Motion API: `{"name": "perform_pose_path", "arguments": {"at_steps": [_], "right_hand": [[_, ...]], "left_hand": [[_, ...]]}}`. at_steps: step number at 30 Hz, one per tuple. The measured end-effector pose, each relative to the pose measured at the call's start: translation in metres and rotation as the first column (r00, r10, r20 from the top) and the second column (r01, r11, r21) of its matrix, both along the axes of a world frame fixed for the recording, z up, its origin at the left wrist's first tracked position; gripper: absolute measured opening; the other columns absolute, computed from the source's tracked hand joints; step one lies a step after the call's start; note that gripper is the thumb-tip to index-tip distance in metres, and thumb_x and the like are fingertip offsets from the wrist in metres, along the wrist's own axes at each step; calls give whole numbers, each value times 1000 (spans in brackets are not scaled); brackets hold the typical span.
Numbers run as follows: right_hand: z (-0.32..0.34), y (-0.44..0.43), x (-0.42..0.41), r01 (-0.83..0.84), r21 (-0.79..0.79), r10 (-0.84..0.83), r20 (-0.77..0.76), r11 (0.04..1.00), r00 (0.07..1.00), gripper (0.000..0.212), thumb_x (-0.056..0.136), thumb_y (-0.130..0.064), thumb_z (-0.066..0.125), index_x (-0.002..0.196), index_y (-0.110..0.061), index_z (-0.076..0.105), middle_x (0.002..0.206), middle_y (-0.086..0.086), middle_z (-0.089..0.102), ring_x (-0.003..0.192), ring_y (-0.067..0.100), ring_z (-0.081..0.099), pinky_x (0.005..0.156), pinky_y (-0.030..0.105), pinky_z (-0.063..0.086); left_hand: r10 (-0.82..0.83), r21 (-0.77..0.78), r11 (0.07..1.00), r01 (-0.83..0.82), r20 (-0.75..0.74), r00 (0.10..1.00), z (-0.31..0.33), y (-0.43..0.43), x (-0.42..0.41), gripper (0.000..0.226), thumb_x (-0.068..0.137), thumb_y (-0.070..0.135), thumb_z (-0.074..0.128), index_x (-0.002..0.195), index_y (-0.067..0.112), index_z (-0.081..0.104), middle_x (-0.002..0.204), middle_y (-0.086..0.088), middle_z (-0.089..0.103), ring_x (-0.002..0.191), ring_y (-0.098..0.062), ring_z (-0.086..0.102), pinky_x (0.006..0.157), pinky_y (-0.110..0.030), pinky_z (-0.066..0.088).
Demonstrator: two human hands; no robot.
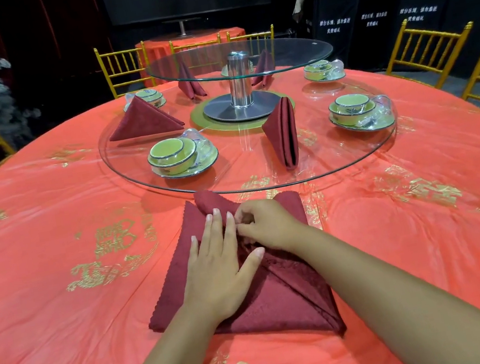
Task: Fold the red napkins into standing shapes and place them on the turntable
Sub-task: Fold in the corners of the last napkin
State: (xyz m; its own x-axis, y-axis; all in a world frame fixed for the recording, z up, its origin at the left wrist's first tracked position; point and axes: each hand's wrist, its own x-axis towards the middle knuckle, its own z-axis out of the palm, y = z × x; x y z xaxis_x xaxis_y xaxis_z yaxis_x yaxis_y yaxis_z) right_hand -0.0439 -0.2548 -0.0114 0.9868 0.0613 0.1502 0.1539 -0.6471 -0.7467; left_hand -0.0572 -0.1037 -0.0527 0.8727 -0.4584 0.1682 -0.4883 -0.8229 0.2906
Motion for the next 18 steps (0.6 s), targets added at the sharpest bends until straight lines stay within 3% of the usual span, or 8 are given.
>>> {"name": "perform_pose_path", "arguments": {"at_steps": [5,9,12,13,15,18], "right_hand": [[5,-12,-14,-5,-36,7,33,999,999,12,87,-5,56,90,-10,67,76,-2,68,74,9,67,72,21,47],[4,-30,-41,48,-187,-22,143,981,989,11,86,-13,63,95,-13,69,93,-2,68,88,12,61,83,28,46],[1,-42,-68,-9,-318,72,189,948,979,21,87,-21,63,106,-15,67,110,0,66,106,13,58,95,29,42],[-1,-45,-76,-38,-395,111,164,918,980,31,89,-28,60,117,-16,63,126,0,60,121,14,51,105,30,35],[-7,-52,-92,-104,-558,157,49,823,986,52,95,-46,47,141,-22,42,153,-3,30,144,12,18,119,35,9],[-16,-57,-109,-174,-688,164,-81,705,983,65,95,-59,27,151,-26,15,160,-5,-2,145,9,-14,117,34,-13]], "left_hand": [[33,124,992,-32,-1,999,-3,-1,1,91,79,76,8,153,24,-4,161,2,-11,146,-10,-14,117,-42,-5],[34,170,985,-28,-31,999,-2,-2,1,93,75,78,2,153,28,0,161,3,-7,147,-10,-10,118,-44,-7],[38,194,981,-28,-45,998,0,-3,0,92,74,80,1,152,31,-1,161,5,-9,146,-10,-11,118,-44,-7],[38,202,979,-28,-49,998,0,-3,0,92,74,80,0,152,33,-2,161,5,-9,146,-9,-11,118,-44,-7],[40,218,976,-26,-62,997,2,-4,0,91,74,81,1,152,34,-2,161,6,-9,146,-9,-11,118,-43,-6],[39,259,966,-11,-102,994,8,-5,3,88,77,82,9,152,35,0,160,8,-10,147,-10,-10,118,-43,-5]]}}
